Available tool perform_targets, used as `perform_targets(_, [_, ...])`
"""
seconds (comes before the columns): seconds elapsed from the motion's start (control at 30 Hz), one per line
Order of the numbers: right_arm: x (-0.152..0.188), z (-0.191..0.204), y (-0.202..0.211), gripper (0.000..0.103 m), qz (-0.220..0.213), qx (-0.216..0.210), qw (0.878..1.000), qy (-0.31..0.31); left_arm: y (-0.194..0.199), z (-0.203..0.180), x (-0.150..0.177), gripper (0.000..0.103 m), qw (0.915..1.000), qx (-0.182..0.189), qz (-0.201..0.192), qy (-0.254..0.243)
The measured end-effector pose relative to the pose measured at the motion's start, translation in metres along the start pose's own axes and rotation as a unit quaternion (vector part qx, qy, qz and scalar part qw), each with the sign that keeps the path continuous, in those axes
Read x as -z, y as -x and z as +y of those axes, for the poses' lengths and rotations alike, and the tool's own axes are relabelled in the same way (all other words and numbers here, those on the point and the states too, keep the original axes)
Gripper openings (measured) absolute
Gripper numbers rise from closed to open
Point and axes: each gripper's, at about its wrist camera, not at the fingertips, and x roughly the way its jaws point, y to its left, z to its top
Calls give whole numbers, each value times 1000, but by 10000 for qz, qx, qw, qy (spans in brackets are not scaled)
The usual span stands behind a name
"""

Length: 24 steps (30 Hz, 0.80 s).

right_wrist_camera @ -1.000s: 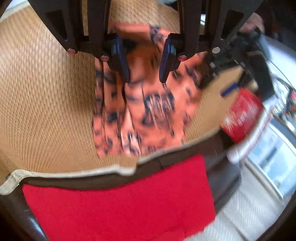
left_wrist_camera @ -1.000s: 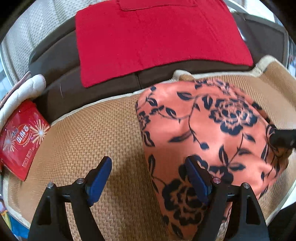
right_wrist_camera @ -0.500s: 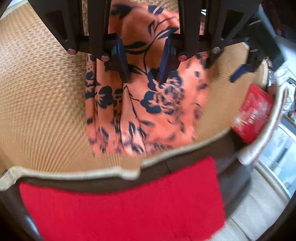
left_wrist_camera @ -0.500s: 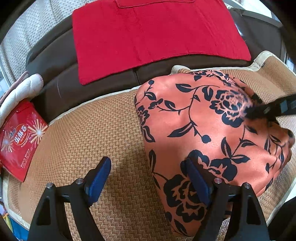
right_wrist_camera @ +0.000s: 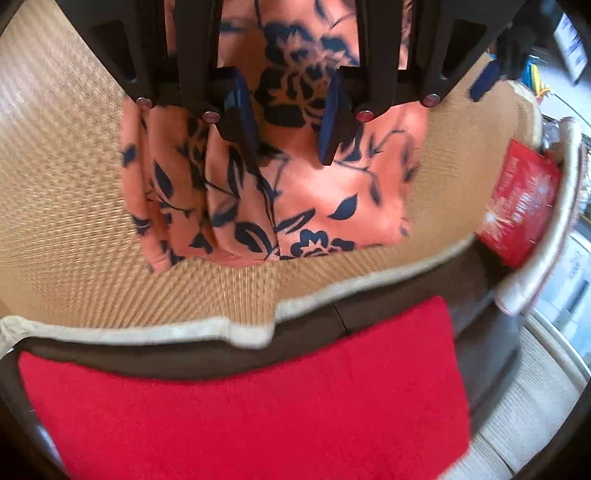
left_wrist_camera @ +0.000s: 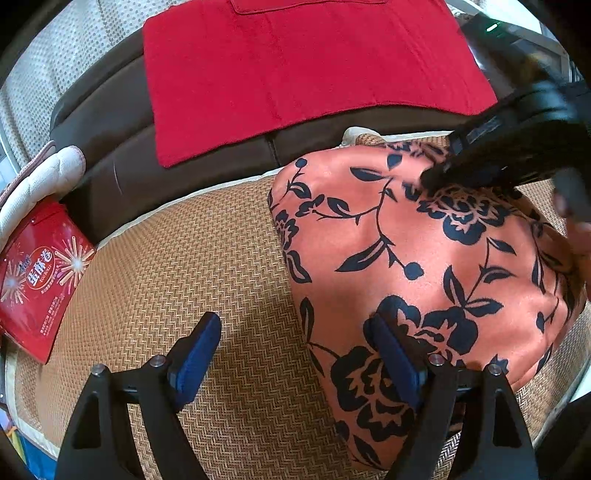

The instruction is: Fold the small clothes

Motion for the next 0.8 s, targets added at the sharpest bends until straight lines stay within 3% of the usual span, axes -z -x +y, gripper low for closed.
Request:
perform_targets(0.1, [-8, 6, -3, 38, 159, 100, 9998, 118, -3, 1, 0, 84, 10000, 60, 63, 39])
perform_targets(0.23, [-19, 29, 8, 38, 25, -6, 9993, 369, -4, 7, -1, 84, 9997, 171, 140, 137])
perform_targets(0.37, [-32, 57, 3, 38, 38, -603, 9962, 632, -2, 12, 3, 84, 9994, 223, 167, 183])
perform_targets(0.47, [-37, 81, -20, 38, 314, -999, 9918, 726, -2, 15, 5, 84, 9994, 246, 170, 175])
perform_targets(0.63, [-36, 94, -77, 37, 758, -631, 9925, 726, -2, 17, 8, 84, 9994, 227, 194, 155])
perform_targets(0.8, [-32, 93, -58, 37, 384, -814, 9939, 640, -1, 22, 9, 84, 9987, 354, 238, 262])
